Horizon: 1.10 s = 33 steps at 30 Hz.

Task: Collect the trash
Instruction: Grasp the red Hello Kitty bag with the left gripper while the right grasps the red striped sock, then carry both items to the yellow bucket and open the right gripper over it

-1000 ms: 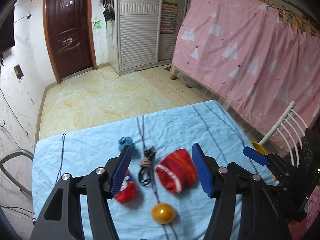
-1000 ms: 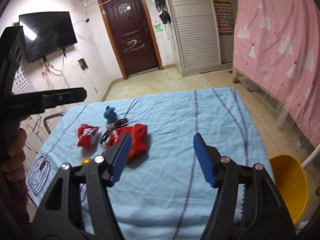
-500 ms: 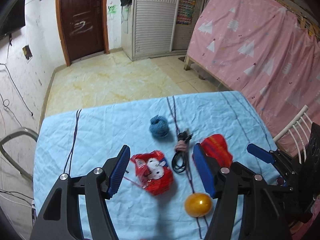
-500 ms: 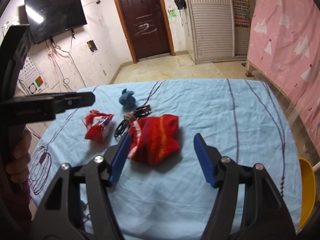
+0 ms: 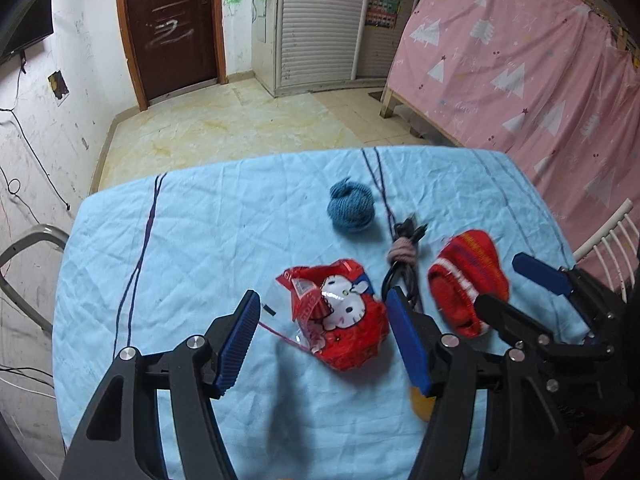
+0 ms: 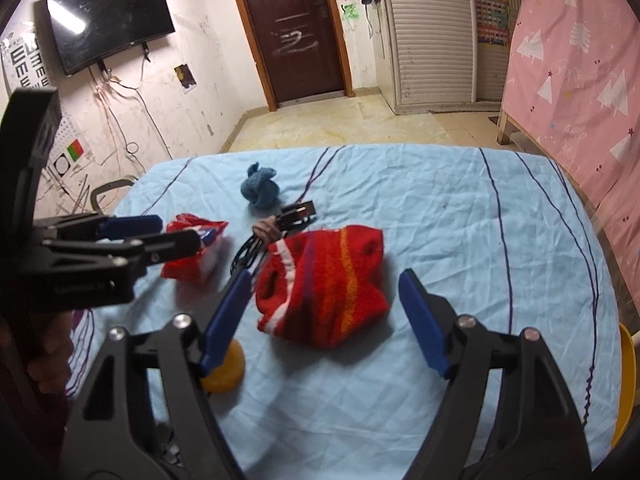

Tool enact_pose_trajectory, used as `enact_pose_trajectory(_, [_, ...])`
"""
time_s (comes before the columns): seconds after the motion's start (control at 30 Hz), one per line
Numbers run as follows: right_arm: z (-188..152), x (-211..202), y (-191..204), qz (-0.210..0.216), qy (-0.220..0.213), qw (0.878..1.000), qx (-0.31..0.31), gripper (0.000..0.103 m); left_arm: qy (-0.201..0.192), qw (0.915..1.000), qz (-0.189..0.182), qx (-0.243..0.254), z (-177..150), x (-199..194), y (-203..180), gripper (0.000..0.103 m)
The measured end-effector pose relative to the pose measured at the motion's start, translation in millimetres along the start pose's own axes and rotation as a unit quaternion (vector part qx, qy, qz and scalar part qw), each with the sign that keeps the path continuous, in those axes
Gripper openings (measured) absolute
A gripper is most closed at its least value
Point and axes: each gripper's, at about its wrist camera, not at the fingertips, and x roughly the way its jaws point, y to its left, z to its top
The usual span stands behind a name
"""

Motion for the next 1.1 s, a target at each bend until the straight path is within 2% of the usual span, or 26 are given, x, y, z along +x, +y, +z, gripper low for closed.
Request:
enact_pose_trajectory(0.27, [1.8, 10.9, 4.4, 0.001, 0.020, 1.000, -0.003, 0.073, 0.000, 1.0000, 0.001, 0.009, -5.7, 6.2, -3.2, 0.058])
enact_pose_trajectory(0.47, [2.5, 20.1, 4.4, -0.004, 0.040, 0.999, 0.004, 0.073, 0.015, 0.9997, -0.019, 0.009, -10.1, 12.6, -8.4, 0.057])
enact_pose_trajectory(0.77, [-0.1, 18.0, -3.4, -0.004, 0.039, 0.999, 0.014, 0.034, 0.009, 0.9995, -0.029, 0.009, -12.2, 12.7, -11.9, 0.032])
enact_pose_trajectory(0.9, [-1.2, 11.9, -9.5, 0.004, 0.031, 0.999, 0.026, 0.026, -0.003, 0.9997, -0.023, 0.009, -12.1, 6.6, -12.8, 0.028])
enact_pose_trajectory(1.1, [-0.5, -6.2, -16.0, 0.016, 0.008, 0.999, 0.036, 0.026, -0.027, 0.9995, -0.012, 0.011, -10.1, -10.9, -12.2, 0.027])
